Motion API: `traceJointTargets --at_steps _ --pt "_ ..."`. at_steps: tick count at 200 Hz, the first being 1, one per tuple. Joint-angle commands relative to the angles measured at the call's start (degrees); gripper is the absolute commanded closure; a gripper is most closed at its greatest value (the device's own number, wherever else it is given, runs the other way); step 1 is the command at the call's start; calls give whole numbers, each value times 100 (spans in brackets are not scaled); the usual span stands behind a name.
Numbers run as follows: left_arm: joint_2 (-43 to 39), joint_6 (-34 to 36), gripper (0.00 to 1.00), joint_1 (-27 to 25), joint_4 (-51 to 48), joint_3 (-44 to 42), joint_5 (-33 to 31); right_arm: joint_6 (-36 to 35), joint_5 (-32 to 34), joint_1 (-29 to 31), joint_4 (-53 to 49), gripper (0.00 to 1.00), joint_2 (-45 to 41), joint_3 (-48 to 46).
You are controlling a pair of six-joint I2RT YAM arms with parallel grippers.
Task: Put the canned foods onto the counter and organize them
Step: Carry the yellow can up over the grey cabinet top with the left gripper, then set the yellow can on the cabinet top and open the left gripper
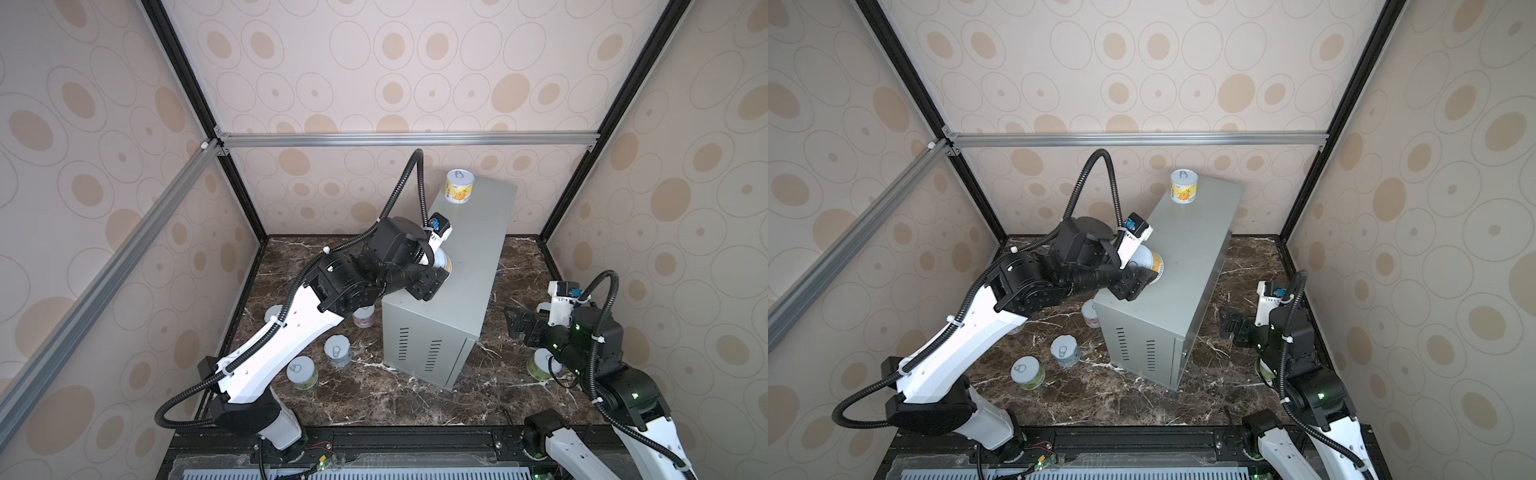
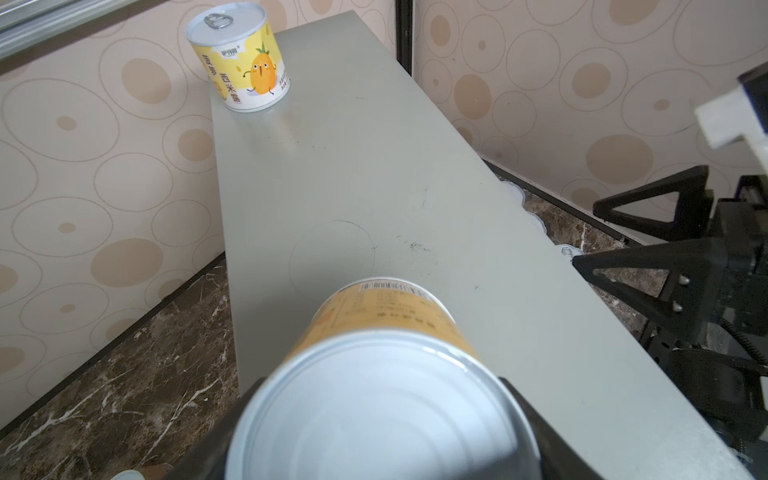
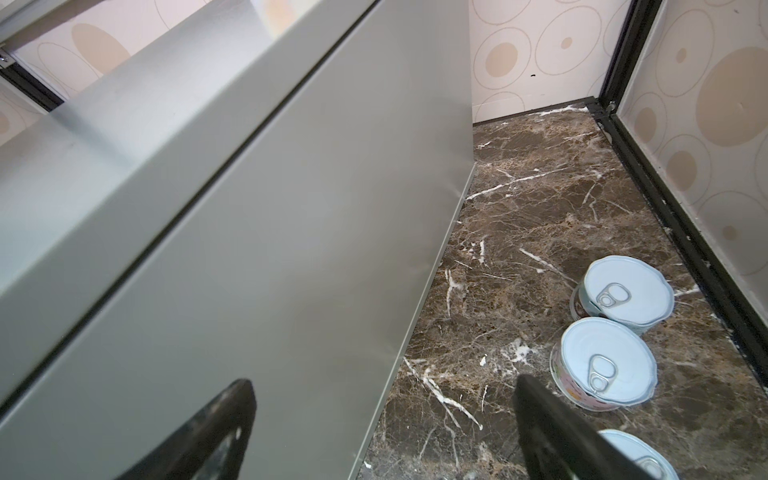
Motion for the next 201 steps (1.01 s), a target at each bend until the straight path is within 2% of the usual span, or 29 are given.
traceJointTargets --at_steps 1,54,102,125,201 --pt "96 181 44 -124 19 491 -143 12 -51 -3 129 1 -110 -100" --pt "633 261 40 -195 -234 1154 -49 8 -30 -3 116 1 -308 -185" --pt "1089 339 24 -219 -361 1707 0 78 -56 0 81 1 -411 -207" --pt "1361 406 20 -218 -430 2065 17 82 -56 1 103 1 -453 -251" --pt "1660 458 8 -221 -276 2443 -1 50 -74 -6 35 1 -545 -198"
